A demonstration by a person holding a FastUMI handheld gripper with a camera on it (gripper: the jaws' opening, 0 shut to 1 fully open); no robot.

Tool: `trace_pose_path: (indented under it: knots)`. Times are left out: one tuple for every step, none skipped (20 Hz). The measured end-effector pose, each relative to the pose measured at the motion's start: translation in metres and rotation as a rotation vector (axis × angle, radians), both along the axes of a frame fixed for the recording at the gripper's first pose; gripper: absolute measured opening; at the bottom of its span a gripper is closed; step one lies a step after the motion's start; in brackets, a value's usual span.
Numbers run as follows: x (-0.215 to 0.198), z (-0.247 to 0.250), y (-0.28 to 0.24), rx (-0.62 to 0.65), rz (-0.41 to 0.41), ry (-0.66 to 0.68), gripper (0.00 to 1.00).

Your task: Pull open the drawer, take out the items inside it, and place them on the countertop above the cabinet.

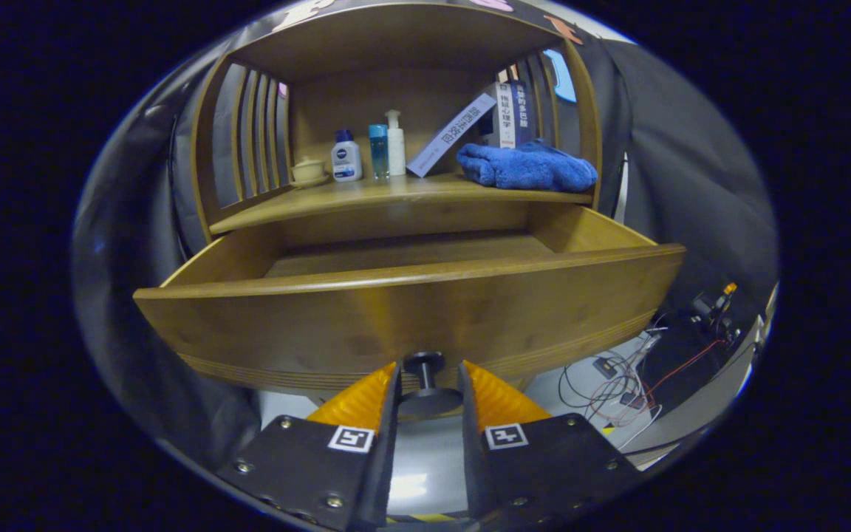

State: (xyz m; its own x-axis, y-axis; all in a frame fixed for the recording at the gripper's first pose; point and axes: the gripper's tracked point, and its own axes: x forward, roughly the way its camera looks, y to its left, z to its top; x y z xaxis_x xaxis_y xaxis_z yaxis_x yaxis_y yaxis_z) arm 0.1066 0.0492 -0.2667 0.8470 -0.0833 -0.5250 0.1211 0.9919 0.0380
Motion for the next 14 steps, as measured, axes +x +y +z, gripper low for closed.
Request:
trace_pose_path:
  knots:
    - [0.001,0.014,0.003,0.014,0.003,-0.037,0.41]
    - [0.003,0.030,0.007,0.033,0.003,-0.082,0.41]
    - [0.007,0.048,0.010,0.037,0.000,-0.123,0.41]
    - [0.013,0.065,0.014,0.026,0.006,-0.151,0.41]
    - [0.020,0.085,0.017,0.005,0.019,-0.166,0.41]
    - [0.030,0.095,0.019,-0.023,0.032,-0.156,0.41]
    - [0.039,0.096,0.020,-0.040,0.035,-0.124,0.41]
    - [0.055,0.093,0.023,-0.053,0.041,-0.079,0.41]
    - [0.067,0.089,0.026,-0.052,0.045,-0.037,0.41]
    - [0.080,0.081,0.028,-0.059,0.043,0.023,0.41]
    - [0.092,0.072,0.028,-0.071,0.044,0.091,0.41]
    - [0.105,0.060,0.029,-0.092,0.040,0.157,0.41]
    - [0.115,0.051,0.028,-0.105,0.043,0.203,0.41]
    - [0.122,0.041,0.030,-0.113,0.046,0.256,0.41]
